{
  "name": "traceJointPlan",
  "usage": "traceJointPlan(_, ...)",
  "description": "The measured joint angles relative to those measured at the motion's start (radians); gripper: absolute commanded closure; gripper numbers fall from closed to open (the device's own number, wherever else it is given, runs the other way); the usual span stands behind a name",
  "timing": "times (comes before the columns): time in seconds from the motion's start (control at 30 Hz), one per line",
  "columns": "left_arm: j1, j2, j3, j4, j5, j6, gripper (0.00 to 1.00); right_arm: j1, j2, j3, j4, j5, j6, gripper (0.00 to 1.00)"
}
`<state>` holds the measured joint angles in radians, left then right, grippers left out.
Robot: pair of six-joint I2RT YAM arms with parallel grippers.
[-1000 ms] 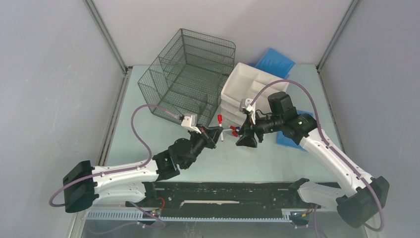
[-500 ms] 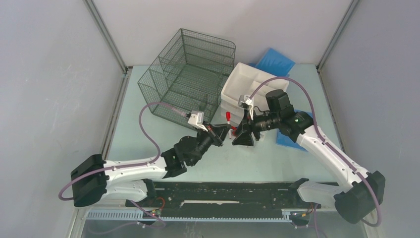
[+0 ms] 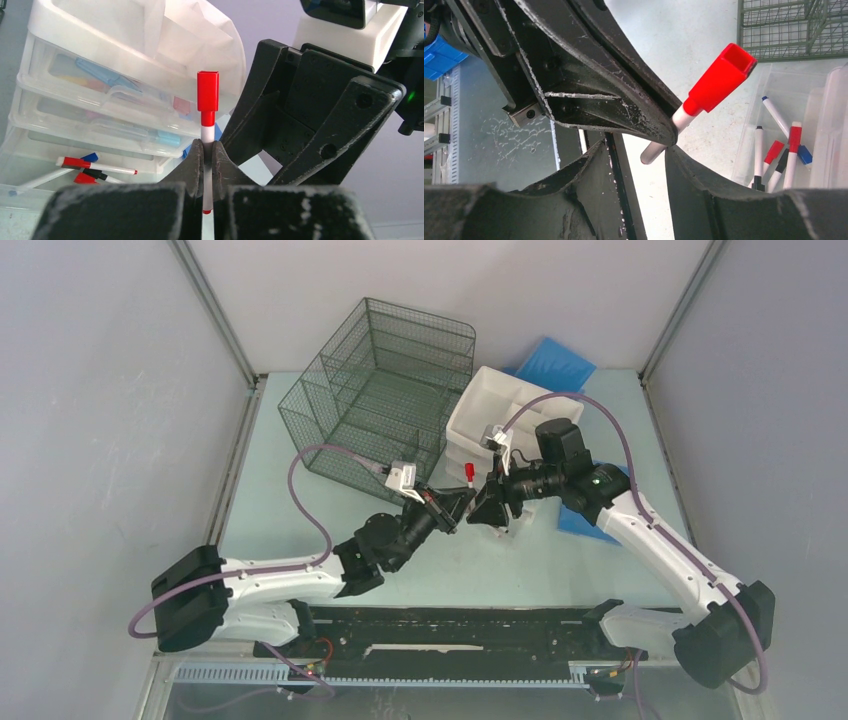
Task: Organize the desk
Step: Place the stationery in the drawer.
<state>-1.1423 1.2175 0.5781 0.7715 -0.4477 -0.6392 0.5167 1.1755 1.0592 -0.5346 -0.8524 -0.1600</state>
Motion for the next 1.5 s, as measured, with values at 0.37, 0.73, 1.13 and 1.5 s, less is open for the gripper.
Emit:
traceJointPlan(0.37,0.0,0.014,0.0,0.043,0.018,-0.008,1.0,-0.009,0.0,-0.007,0.023,0.06,0.04,0.91)
traceJointPlan(0.73,0.002,0.014,0.0,0.049,0.027,0.002,0.5,-0.012,0.001,-0.007,0.023,0.074,0.053,1.0)
traceJointPlan(1.13,0.006,-0.146,-0.055,0.008,0.061,0.084,0.07,-0.011,0.001,-0.012,0.006,0.112,-0.039,1.0)
traceJointPlan(1.5,0.008,-0.337,-0.148,-0.224,0.012,0.165,0.0,0.053,0.005,-0.012,-0.043,0.305,-0.189,1.0)
